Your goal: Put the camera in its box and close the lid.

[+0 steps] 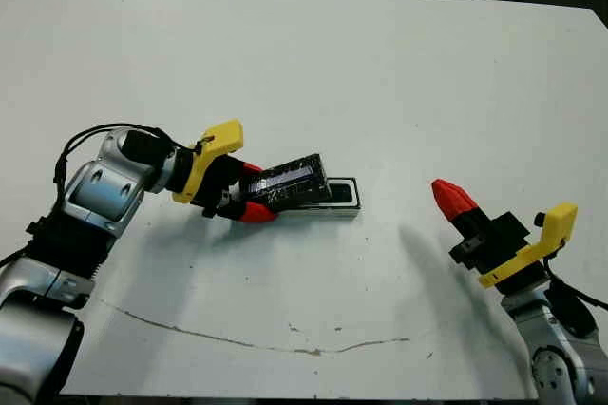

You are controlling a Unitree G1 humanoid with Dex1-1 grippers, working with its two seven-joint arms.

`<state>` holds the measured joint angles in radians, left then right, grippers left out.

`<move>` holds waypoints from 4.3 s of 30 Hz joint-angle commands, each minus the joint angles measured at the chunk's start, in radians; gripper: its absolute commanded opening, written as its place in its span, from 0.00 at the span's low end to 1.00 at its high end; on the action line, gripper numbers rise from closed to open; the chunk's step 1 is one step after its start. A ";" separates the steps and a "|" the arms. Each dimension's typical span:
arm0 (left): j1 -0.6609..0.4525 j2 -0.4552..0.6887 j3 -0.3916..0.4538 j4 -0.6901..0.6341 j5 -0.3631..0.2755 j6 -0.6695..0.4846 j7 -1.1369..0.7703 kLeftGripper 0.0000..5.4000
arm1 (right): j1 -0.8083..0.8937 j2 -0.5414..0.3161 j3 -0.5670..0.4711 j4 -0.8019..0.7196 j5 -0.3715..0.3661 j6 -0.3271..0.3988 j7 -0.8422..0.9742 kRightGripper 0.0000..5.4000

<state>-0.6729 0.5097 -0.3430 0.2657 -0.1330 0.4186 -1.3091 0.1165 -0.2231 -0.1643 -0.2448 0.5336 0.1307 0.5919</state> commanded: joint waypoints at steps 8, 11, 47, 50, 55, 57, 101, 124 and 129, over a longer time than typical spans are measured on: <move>0.018 -0.032 -0.102 -0.025 0.057 0.012 0.017 0.59 | 0.011 -0.004 0.001 0.002 -0.007 -0.009 -0.008 0.00; 0.010 -0.045 -0.123 -0.032 0.081 -0.002 0.040 0.59 | 0.012 -0.005 0.002 0.006 -0.012 -0.019 -0.004 0.00; -0.141 -0.316 -0.256 0.155 0.180 0.043 0.085 0.59 | 0.019 -0.002 -0.003 0.001 0.006 -0.024 -0.016 0.00; -0.141 -0.327 -0.258 0.154 0.191 0.027 0.105 0.59 | 0.019 -0.001 -0.003 0.000 0.006 -0.023 -0.020 0.00; -0.131 -0.322 -0.264 0.101 0.218 0.047 0.155 0.69 | 0.019 -0.001 -0.004 0.003 0.006 -0.030 -0.015 0.00; -0.122 -0.305 -0.279 0.082 0.244 -0.005 0.173 0.74 | 0.019 -0.003 -0.004 -0.001 0.003 -0.028 -0.018 0.00; 0.115 -0.236 -0.023 -0.007 0.058 -0.080 0.300 1.00 | 0.021 -0.001 0.005 0.004 0.009 -0.027 -0.005 0.00; 0.414 -0.358 0.567 -0.542 -0.427 0.051 0.764 0.98 | -0.004 0.037 -0.014 0.004 0.004 -0.056 -0.062 0.00; 0.528 -0.431 0.586 -0.542 -0.301 -0.207 0.908 0.87 | -0.023 0.081 -0.051 -0.055 0.000 -0.034 -0.209 0.00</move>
<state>-0.1844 0.0875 0.2375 -0.2924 -0.4664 0.2774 -0.4158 0.0915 -0.1523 -0.1982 -0.2782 0.5363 0.0824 0.4252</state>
